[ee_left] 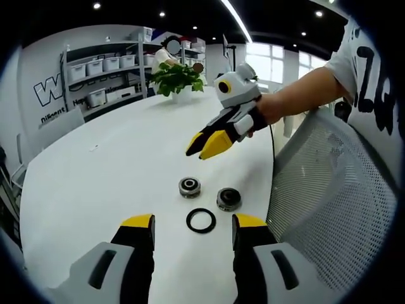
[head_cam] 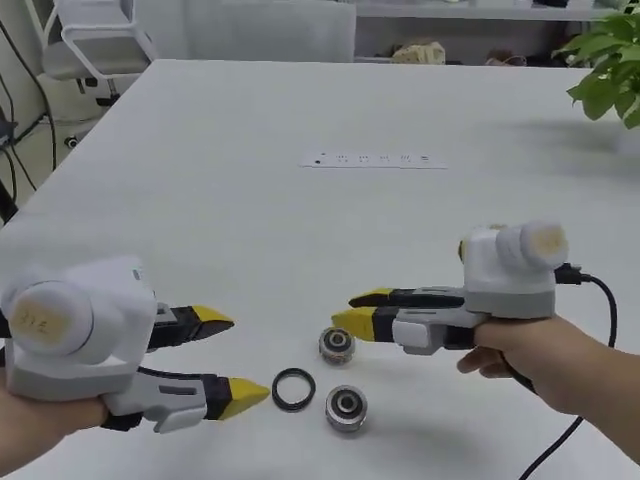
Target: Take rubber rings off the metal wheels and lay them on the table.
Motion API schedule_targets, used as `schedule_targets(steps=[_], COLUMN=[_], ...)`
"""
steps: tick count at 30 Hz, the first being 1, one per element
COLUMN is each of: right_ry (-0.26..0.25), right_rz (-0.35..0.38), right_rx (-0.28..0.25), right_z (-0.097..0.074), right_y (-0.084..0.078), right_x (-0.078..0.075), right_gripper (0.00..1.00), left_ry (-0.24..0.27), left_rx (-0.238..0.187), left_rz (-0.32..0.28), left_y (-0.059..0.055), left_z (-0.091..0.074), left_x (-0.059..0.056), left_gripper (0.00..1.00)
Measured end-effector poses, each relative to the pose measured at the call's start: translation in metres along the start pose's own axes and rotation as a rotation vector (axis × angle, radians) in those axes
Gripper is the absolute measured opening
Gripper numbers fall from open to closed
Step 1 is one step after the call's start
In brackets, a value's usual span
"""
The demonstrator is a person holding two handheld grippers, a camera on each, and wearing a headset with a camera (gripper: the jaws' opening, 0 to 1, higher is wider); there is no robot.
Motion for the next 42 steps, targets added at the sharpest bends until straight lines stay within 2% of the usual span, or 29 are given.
schedule_targets(steps=[8,13,19,27,31,36,42], right_ry=[-0.02,-0.04,-0.05,-0.088,-0.11,-0.113,-0.134], right_rz=[-0.065,-0.104,-0.159,-0.227,-0.272,-0.307,-0.311], right_rx=[0.0,0.026,0.046,0.077,0.108,0.132,0.129], right_z=[-0.026,-0.042,-0.057,-0.072,-0.076,-0.078,-0.082], right_y=[0.001,-0.006,-0.012,-0.017,-0.021,-0.026,-0.025], right_x=[0.006,0.011,0.022,0.026,0.028,0.035,0.039], right_gripper=[0.36,0.48,0.51,0.55,0.57,0.59,0.61], left_ry=[0.001,0.011,0.006,0.001,0.013,0.029,0.041], left_rx=[-0.014,-0.023,-0.031,-0.054,-0.051,-0.044,-0.036], left_rz=[0.006,0.006,0.0,-0.022,-0.023,-0.024,-0.039], left_y=[0.008,0.014,0.018,0.023,0.022,0.019,0.014], left_z=[-0.004,-0.007,-0.009,-0.015,-0.019,-0.023,-0.024], left_x=[-0.005,-0.006,-0.012,-0.022,-0.025,-0.027,-0.028], left_gripper=[0.49,0.5,0.54,0.59,0.6,0.6,0.6])
Point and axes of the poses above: the centre of the closed fingertips' face, and the gripper's own axes: z roughly forward along the fingers, x roughly to its left, y roughly out of its top, the point moved 1 cm from there along -z, roughly backward along the fingers, and after that the axes turned 5 degrees about -y, right-handed, at the moved point
